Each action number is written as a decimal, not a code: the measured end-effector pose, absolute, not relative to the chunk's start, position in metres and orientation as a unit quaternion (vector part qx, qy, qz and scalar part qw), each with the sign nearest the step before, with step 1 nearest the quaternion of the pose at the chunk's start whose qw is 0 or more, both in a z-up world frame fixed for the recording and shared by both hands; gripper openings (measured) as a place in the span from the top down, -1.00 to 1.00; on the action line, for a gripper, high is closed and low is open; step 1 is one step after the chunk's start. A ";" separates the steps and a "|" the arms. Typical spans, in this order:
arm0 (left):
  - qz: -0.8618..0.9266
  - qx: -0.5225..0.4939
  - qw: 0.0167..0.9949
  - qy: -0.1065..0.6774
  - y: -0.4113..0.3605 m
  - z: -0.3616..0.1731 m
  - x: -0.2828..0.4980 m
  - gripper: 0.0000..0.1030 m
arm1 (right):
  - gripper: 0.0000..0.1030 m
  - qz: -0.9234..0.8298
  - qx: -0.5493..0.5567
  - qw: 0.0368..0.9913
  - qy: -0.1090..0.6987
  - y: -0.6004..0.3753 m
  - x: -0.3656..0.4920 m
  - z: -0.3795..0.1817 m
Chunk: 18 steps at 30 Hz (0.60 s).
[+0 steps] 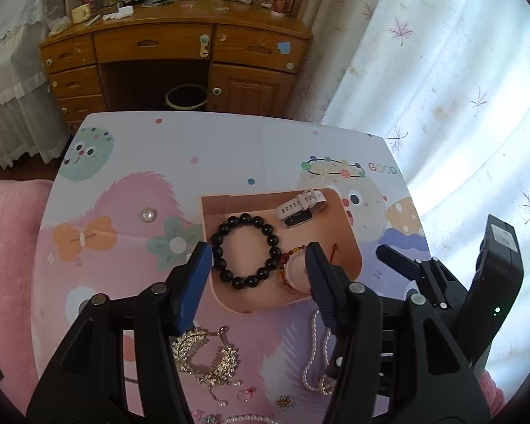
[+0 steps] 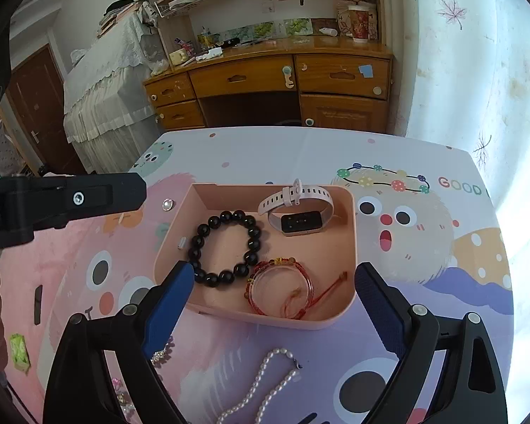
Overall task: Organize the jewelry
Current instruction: 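Carry both bracelets into the pink tray and open both tools, then grasp the pearl necklace with the right tool while the left grasps the pearl bracelet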
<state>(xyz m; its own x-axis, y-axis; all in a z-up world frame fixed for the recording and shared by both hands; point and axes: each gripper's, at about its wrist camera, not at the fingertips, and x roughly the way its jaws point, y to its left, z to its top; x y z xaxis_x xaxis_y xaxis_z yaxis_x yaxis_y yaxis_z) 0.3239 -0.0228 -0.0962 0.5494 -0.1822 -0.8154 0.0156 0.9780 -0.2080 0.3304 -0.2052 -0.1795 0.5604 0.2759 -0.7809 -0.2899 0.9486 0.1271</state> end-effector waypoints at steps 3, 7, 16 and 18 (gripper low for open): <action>-0.038 -0.087 0.877 0.471 -0.019 -0.095 0.314 -0.05 | -0.81 0.155 -0.008 0.886 0.437 -0.211 0.324 -0.173; -0.012 -0.077 0.875 0.478 -0.017 -0.091 0.292 -0.10 | -0.82 0.152 -0.005 0.889 0.432 -0.225 0.310 -0.160; 0.037 -0.076 0.864 0.496 -0.018 -0.090 0.222 -0.30 | -0.88 0.171 0.011 0.882 0.439 -0.261 0.265 -0.137; 0.042 -0.078 0.859 0.505 -0.021 -0.094 0.208 -0.33 | -0.89 0.180 0.030 0.872 0.455 -0.269 0.254 -0.138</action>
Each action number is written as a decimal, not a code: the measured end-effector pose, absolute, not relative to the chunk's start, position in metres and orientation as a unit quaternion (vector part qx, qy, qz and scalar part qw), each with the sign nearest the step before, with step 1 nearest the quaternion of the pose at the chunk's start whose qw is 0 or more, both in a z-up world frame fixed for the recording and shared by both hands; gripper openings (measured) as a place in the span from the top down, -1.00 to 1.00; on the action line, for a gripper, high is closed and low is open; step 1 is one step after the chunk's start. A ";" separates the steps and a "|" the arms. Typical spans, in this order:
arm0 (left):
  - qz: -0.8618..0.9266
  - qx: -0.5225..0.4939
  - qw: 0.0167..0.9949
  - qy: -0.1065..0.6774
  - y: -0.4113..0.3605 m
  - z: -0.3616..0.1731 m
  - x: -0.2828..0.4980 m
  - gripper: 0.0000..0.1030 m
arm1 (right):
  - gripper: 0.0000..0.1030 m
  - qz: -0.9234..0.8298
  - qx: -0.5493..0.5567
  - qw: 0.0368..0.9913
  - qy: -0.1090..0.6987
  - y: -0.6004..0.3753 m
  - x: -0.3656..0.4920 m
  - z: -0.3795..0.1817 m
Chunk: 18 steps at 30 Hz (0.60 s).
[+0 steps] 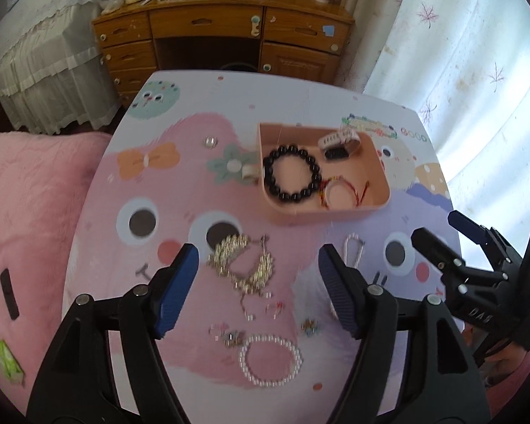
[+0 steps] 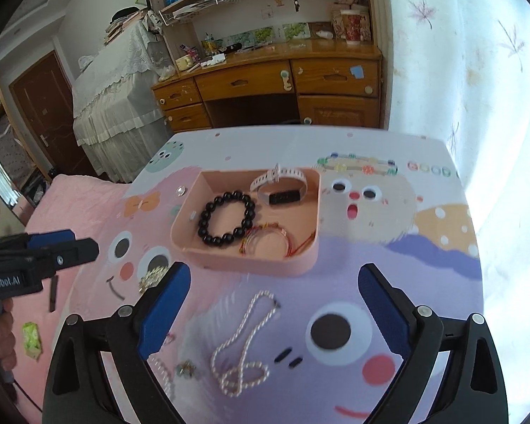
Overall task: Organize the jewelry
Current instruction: 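Grasp the pearl necklace with the right tool while the left grasps the pearl bracelet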
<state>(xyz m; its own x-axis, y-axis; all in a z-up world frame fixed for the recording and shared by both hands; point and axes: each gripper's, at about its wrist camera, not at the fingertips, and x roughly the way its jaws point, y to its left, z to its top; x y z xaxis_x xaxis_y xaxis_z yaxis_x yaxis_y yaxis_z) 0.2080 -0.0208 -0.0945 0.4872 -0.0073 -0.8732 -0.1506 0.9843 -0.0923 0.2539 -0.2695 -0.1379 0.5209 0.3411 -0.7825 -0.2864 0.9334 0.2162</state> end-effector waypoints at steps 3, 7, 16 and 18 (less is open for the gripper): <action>0.047 -0.090 0.844 0.526 -0.027 -0.108 0.185 -0.33 | -0.89 0.189 0.061 0.851 0.487 -0.279 0.239 -0.146; 0.041 -0.107 0.822 0.558 -0.039 -0.129 0.158 -0.33 | -0.89 0.187 0.076 0.825 0.528 -0.286 0.217 -0.162; 0.049 -0.130 0.768 0.625 -0.060 -0.189 0.114 -0.38 | -0.89 0.178 0.097 0.778 0.594 -0.283 0.187 -0.201; 0.060 -0.129 0.767 0.625 -0.061 -0.199 0.108 -0.38 | -0.89 0.173 0.103 0.768 0.608 -0.282 0.187 -0.209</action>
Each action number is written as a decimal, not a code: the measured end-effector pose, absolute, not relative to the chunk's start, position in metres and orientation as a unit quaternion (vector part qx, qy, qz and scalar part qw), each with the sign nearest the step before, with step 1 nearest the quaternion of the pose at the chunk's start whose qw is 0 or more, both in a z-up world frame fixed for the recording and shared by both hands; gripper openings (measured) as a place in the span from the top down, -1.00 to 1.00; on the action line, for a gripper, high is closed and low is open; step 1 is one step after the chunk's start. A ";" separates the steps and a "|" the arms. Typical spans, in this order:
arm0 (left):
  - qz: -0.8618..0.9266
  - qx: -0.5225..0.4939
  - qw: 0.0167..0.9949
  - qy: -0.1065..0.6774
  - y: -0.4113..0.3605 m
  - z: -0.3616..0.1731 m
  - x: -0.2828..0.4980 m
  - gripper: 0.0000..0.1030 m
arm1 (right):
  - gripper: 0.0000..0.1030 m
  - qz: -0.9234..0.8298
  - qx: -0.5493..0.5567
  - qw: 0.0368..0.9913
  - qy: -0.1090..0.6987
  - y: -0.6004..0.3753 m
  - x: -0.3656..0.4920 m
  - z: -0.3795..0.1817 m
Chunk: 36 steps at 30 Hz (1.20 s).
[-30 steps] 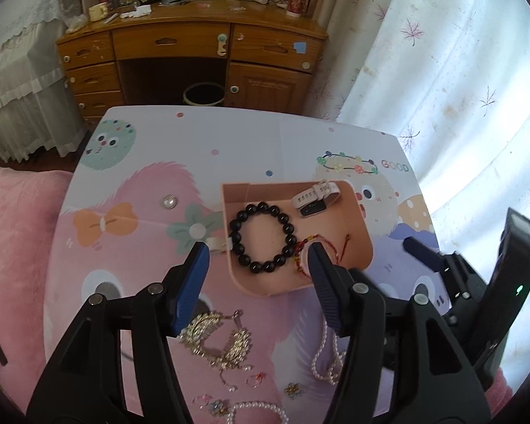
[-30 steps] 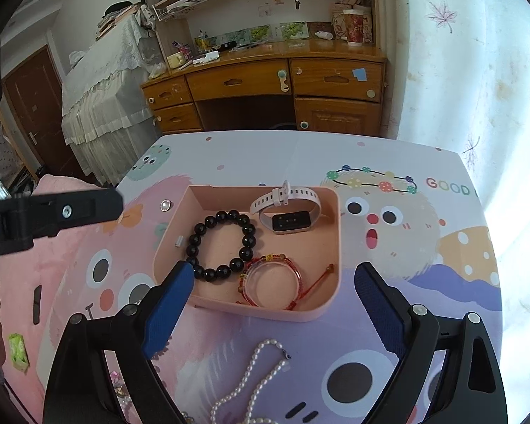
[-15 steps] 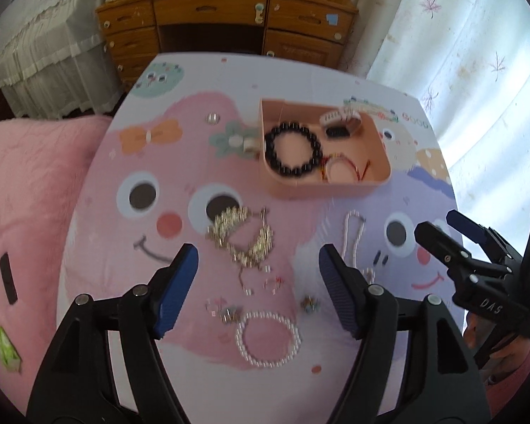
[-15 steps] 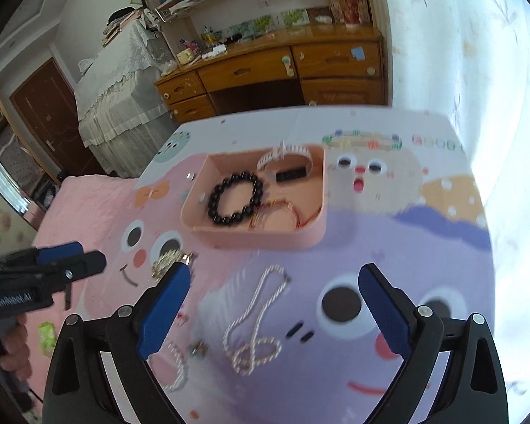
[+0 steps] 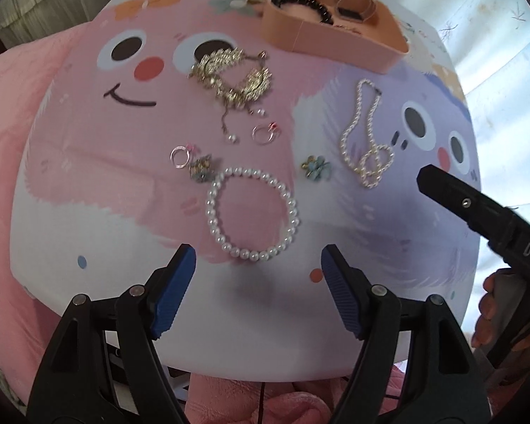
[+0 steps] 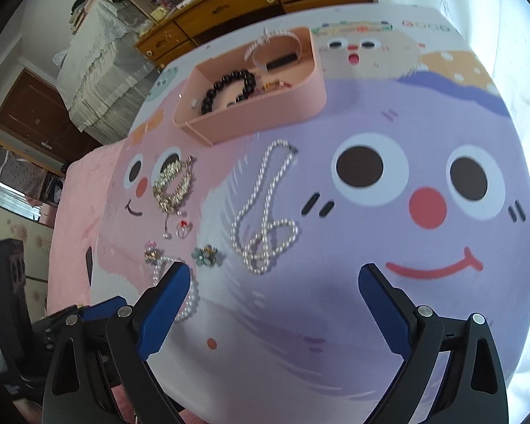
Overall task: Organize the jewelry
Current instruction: 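Grasp the pearl necklace with the right tool while the left grasps the pearl bracelet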
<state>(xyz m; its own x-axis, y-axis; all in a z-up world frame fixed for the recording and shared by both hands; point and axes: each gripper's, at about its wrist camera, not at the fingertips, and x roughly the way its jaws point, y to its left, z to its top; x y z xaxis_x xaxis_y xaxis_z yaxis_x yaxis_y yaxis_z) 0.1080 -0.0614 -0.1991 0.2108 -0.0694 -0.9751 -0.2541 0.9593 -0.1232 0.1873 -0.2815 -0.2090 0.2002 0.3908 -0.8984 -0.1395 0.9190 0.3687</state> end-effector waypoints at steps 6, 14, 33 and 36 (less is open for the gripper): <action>0.080 -0.087 0.785 0.608 -0.073 -0.219 0.098 -0.39 | -0.89 0.146 0.133 0.739 0.644 -0.273 0.197 -0.228; 0.085 -0.087 0.802 0.585 -0.087 -0.237 0.088 -0.39 | -0.86 0.087 0.112 0.732 0.666 -0.256 0.207 -0.243; 0.070 -0.064 0.844 0.528 -0.087 -0.238 0.091 -0.46 | 0.01 0.040 -0.064 0.757 0.649 -0.194 0.221 -0.250; 0.064 -0.061 0.845 0.528 -0.083 -0.239 0.095 -0.45 | 0.41 0.047 -0.068 0.762 0.642 -0.192 0.223 -0.246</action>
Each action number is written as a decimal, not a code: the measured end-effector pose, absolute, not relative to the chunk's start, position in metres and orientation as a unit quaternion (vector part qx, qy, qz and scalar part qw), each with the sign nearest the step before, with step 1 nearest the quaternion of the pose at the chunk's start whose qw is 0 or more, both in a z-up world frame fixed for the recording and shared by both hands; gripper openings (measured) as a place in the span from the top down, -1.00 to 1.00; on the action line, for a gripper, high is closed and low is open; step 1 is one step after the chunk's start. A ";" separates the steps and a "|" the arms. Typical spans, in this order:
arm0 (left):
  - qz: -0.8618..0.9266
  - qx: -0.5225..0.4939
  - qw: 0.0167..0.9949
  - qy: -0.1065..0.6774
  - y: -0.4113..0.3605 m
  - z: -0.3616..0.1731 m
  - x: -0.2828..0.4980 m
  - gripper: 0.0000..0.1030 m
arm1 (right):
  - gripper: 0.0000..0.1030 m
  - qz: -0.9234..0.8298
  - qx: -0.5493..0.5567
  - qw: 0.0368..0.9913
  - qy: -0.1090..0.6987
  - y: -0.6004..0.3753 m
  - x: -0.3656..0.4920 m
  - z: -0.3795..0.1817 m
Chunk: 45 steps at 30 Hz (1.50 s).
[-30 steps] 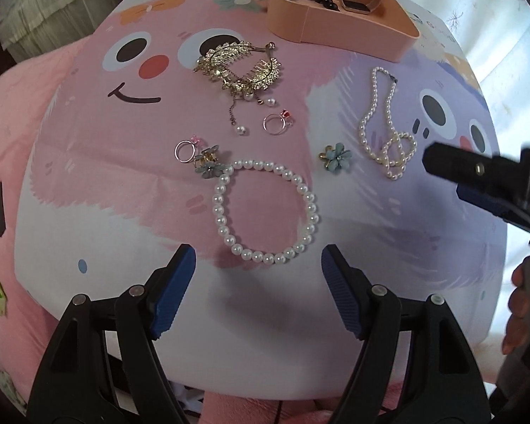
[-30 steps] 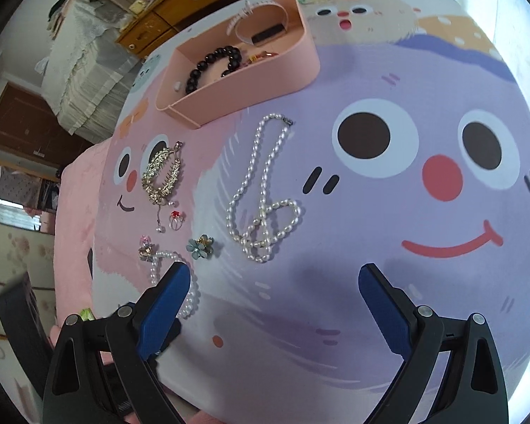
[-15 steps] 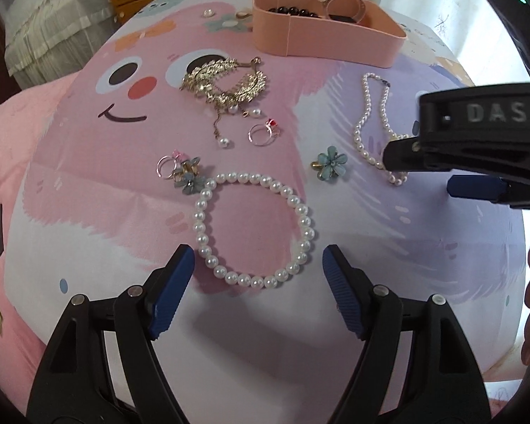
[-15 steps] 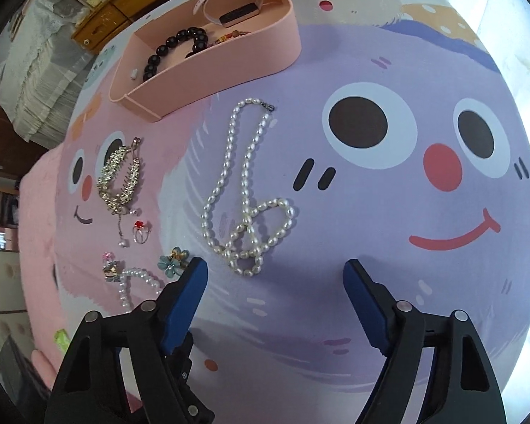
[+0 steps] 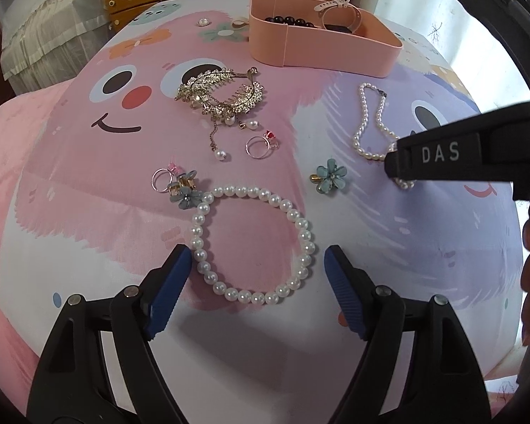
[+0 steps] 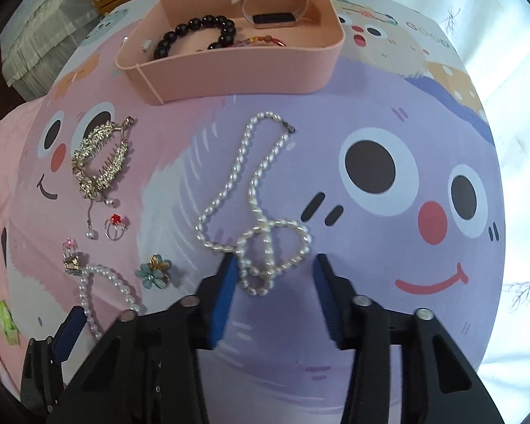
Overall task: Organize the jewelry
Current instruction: 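Grasp the pearl necklace with the right tool while the left grasps the pearl bracelet, then hold the pearl necklace with the right tool while the left tool opens at the pearl bracelet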
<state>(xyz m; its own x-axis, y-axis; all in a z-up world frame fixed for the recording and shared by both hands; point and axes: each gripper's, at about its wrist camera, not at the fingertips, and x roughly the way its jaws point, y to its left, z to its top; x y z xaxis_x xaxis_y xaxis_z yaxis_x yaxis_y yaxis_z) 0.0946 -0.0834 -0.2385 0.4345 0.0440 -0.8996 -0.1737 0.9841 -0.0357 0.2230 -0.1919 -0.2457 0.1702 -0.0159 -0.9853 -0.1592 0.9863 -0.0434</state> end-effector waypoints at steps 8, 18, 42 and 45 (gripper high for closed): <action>0.050 -0.046 0.857 0.511 -0.075 -0.236 0.098 0.19 | 0.78 0.087 -0.064 0.765 0.635 -0.196 0.233 -0.241; 0.038 -0.039 0.863 0.502 -0.069 -0.234 0.098 0.76 | 0.79 0.097 -0.040 0.769 0.631 -0.212 0.230 -0.243; 0.047 -0.023 0.856 0.515 -0.077 -0.228 0.094 1.00 | 0.82 0.148 -0.015 0.787 0.598 -0.230 0.211 -0.199; 0.044 -0.042 0.853 0.518 -0.072 -0.227 0.091 1.00 | 0.82 0.149 -0.010 0.790 0.595 -0.235 0.212 -0.192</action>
<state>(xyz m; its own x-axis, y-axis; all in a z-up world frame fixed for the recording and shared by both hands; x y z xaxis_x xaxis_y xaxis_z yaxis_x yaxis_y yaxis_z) 0.0911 -0.0723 -0.2268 0.4592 0.0319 -0.8878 -0.1185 0.9926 -0.0256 0.2122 -0.2350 -0.1916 0.2471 0.2232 -0.9430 -0.2478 0.9553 0.1612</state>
